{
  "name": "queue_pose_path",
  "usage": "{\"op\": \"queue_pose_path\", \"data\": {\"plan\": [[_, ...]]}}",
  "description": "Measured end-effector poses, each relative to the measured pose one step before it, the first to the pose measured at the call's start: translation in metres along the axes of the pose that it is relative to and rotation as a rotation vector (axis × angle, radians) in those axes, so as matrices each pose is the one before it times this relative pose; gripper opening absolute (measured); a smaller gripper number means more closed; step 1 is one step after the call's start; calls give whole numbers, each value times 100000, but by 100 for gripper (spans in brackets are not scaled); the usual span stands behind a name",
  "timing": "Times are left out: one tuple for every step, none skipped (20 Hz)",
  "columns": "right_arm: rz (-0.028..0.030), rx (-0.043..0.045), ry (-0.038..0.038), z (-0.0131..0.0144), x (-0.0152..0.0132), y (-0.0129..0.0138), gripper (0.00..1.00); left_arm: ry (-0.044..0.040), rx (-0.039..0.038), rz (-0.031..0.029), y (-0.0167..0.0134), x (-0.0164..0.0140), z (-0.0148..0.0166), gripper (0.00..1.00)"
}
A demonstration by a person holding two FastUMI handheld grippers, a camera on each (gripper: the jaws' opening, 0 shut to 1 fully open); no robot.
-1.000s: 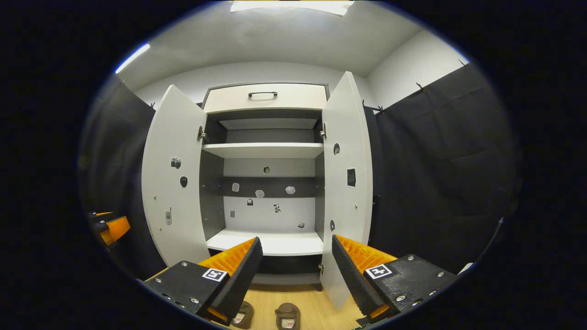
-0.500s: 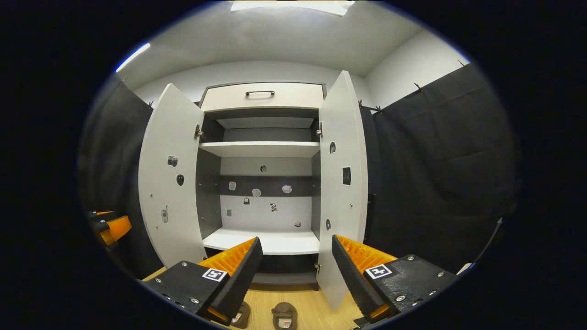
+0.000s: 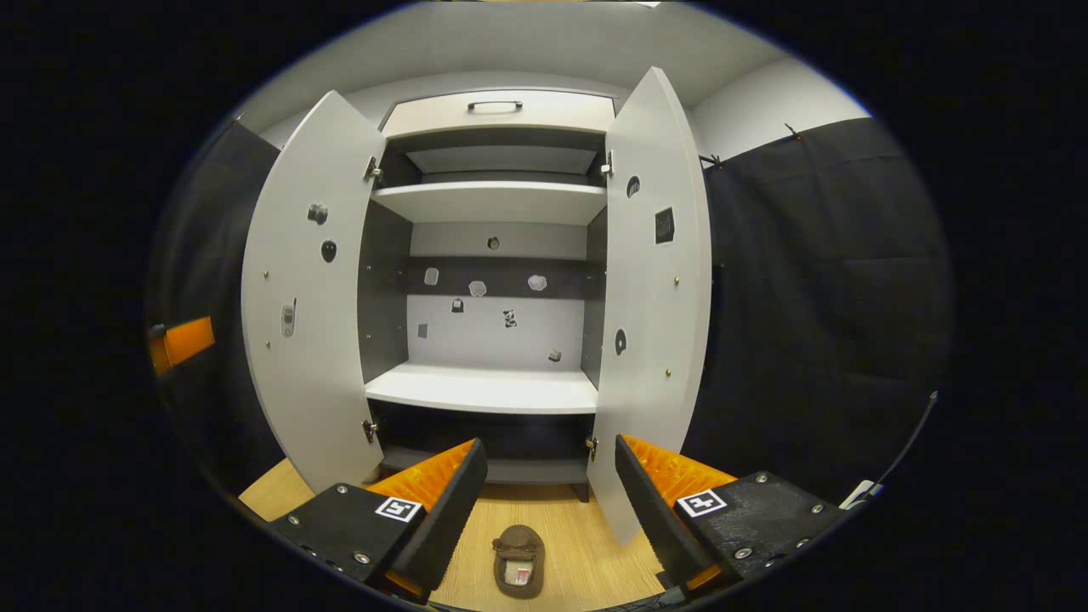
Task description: Grab one shoe with the right hand and put it into the shoe cabinet, grab the other shoe with the left hand and put it into the shoe cabinet; then close the right door with the right hand and the left door with the left hand.
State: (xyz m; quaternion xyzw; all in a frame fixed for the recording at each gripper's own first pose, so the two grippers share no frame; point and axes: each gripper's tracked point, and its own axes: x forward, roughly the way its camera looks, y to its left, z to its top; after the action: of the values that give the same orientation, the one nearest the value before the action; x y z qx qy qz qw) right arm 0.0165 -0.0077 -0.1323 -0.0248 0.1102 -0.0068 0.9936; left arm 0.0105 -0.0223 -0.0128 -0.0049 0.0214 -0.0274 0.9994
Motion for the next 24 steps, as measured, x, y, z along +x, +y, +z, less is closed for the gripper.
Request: {"op": "queue_pose_path", "data": {"plan": [[599, 455, 3100, -1859, 477, 324, 93, 457, 46, -204, -49, 49, -293, 96], [476, 975, 3428, -1858, 555, 206, 93, 209, 339, -101, -29, -38, 21, 94], [549, 1173, 3355, -1902, 552, 165, 93, -92, 520, 12, 3, -92, 52, 95], [264, 905, 3114, -1850, 768, 110, 93, -259, 450, 125, 27, 28, 149, 96], [-205, 361, 3569, -2030, 824, -49, 93, -249, 224, 174, -27, -54, 53, 96], [-315, 206, 3180, -2059, 701, -198, 92, -118, -75, 164, 11, -47, 1, 99], [-120, 7, 3321, -1998, 810, -37, 90, 75, -47, 215, 26, -70, -42, 99], [-31, -167, 3089, -1901, 914, -26, 85, 245, 89, 398, 52, -122, -77, 96], [-17, -149, 3258, -1976, 1031, -50, 82, 315, 343, 453, 38, -64, -175, 96], [-178, -229, 3671, -2011, 1118, -117, 77, 311, 531, 643, 106, -138, -184, 96], [74, 37, 3550, -2066, 1079, 18, 75, 440, 702, 509, 107, -259, -187, 96], [521, 424, 2896, -1378, 929, 96, 71, 315, 665, 522, 50, -202, -118, 96], [581, 531, 3333, -1571, 1023, 123, 68, 356, 590, 405, 171, -293, -250, 96], [631, 550, 2708, -1403, 1127, 142, 63, 658, 492, 339, 79, -26, -287, 96], [-229, -427, 2992, -1286, 845, -86, 59, 655, 160, 457, -82, -87, -299, 99], [-45, -158, 2428, -1119, 1118, 2, 52, 761, 196, 599, 47, 97, -342, 99], [362, 642, 2765, -954, 1016, 161, 49, 429, 151, 318, -20, -6, -305, 94], [151, 476, 2257, -955, 849, 136, 46, 589, 36, 89, -37, -5, -240, 96], [-158, -284, 1932, -692, 872, 16, 45, 603, -199, -126, -165, -135, -392, 94], [-724, -292, 1957, -589, 800, -233, 38, 864, -337, -87, -45, 102, -349, 94], [-42, 576, 2899, -611, 478, -34, 42, 626, -216, -13, -59, -125, -322, 95], [225, 1203, 1851, -312, 379, 42, 39, 448, -41, 128, -25, 7, -283, 96], [-641, 812, 1217, -345, 604, -97, 37, 398, 161, 263, -11, -60, -248, 96], [-688, 185, 1543, -489, 582, -188, 33, 360, 146, 273, 57, 84, -168, 99]]}}
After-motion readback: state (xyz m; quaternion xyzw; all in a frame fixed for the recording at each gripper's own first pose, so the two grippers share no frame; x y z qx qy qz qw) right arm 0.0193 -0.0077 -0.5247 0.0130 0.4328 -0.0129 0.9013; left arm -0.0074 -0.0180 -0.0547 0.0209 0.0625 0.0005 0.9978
